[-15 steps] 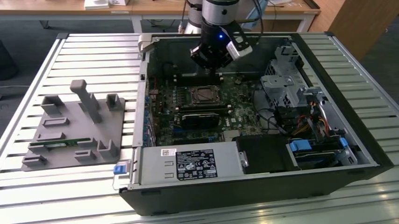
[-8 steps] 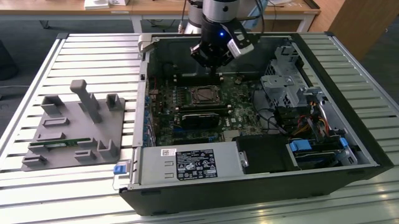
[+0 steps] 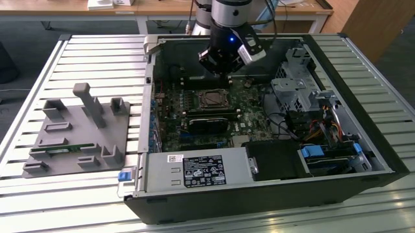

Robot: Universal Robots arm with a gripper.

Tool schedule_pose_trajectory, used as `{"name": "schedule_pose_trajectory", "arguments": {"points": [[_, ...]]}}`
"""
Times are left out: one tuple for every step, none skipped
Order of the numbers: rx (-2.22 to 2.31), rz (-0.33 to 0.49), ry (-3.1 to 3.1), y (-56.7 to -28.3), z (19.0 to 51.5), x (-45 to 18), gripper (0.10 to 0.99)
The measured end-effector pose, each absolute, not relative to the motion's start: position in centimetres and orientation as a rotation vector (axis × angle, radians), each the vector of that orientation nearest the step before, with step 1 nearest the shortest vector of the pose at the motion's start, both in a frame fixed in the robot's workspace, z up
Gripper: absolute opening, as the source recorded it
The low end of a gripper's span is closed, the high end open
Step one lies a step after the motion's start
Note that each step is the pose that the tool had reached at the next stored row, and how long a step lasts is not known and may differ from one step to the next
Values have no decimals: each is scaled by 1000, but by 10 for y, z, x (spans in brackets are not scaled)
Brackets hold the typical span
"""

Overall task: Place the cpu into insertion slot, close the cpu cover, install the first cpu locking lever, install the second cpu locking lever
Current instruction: 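Install the second cpu locking lever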

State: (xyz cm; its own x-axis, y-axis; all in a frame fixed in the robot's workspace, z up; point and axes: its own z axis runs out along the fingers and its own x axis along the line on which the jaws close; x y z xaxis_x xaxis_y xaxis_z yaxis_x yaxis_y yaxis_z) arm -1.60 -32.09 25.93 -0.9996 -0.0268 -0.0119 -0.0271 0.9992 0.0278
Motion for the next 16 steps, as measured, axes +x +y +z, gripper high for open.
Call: {"name": "schedule_pose_trajectory", "arguments": {"points": [[-42, 44, 3130, -323, 259, -16, 118], [-42, 44, 3130, -325, 259, -16, 118], [-42, 44, 3130, -328, 259, -16, 118], [-42, 44, 3130, -331, 259, -16, 118], [-42, 44, 3131, -334, 259, -16, 118], [-42, 49, 3132, -336, 258, -16, 118], [-42, 66, 3132, -337, 258, -16, 118], [-42, 87, 3132, -337, 258, -16, 118], [-42, 117, 3131, -338, 258, -16, 118], [-42, 136, 3131, -339, 258, -16, 118], [-42, 140, 3131, -341, 257, -16, 118], [-42, 141, 3131, -343, 256, -16, 118], [-42, 142, 3131, -346, 256, -16, 118], [-42, 142, 3131, -348, 255, -16, 118], [-42, 143, 3131, -350, 254, -16, 118], [-42, 143, 3131, -351, 253, -16, 118]]}}
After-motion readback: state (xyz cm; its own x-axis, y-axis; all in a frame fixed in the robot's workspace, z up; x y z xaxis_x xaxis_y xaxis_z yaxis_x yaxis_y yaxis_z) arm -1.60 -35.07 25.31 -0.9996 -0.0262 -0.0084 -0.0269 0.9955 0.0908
